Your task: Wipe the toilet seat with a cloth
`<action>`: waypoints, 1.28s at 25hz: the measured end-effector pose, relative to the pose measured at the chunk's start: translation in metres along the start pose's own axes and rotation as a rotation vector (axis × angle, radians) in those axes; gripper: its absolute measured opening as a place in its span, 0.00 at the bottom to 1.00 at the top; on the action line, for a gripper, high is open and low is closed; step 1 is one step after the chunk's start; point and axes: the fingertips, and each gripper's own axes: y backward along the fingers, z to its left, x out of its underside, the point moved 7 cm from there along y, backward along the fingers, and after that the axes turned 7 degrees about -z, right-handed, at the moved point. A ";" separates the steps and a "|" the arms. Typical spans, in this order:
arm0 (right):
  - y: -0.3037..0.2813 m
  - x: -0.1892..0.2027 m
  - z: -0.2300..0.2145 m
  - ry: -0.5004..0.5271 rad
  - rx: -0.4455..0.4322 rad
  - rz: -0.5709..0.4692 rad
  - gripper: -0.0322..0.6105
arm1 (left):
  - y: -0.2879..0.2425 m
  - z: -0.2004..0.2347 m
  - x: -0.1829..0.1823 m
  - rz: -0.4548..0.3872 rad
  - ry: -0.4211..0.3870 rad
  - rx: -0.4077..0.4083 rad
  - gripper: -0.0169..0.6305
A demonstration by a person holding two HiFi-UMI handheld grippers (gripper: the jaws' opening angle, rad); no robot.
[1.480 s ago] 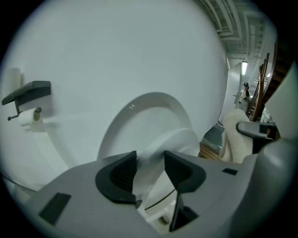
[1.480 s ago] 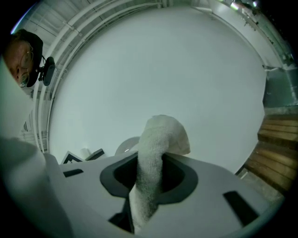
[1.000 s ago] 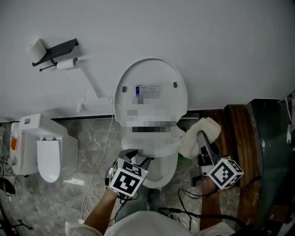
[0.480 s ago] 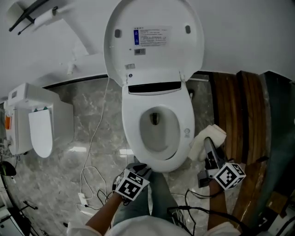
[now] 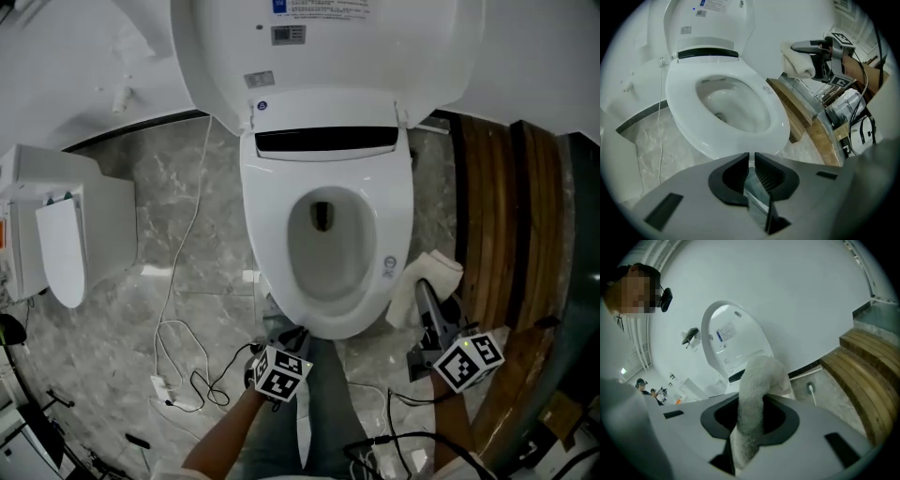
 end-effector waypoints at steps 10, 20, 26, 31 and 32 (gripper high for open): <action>-0.095 -0.002 -0.025 0.172 -0.035 0.132 0.20 | -0.029 0.013 0.010 0.104 -0.008 0.006 0.11; -0.210 -0.012 -0.043 0.357 0.166 0.134 0.20 | -0.020 0.023 -0.022 0.060 0.101 0.082 0.09; -0.233 -0.006 -0.056 0.473 0.256 0.169 0.20 | -0.003 0.032 -0.090 -0.119 0.144 0.042 0.09; -0.216 -0.004 -0.062 0.474 0.303 0.160 0.20 | 0.001 0.032 -0.119 -0.200 0.156 0.064 0.09; -0.211 -0.004 -0.065 0.463 0.306 0.163 0.20 | 0.001 0.031 -0.122 -0.205 0.146 0.074 0.09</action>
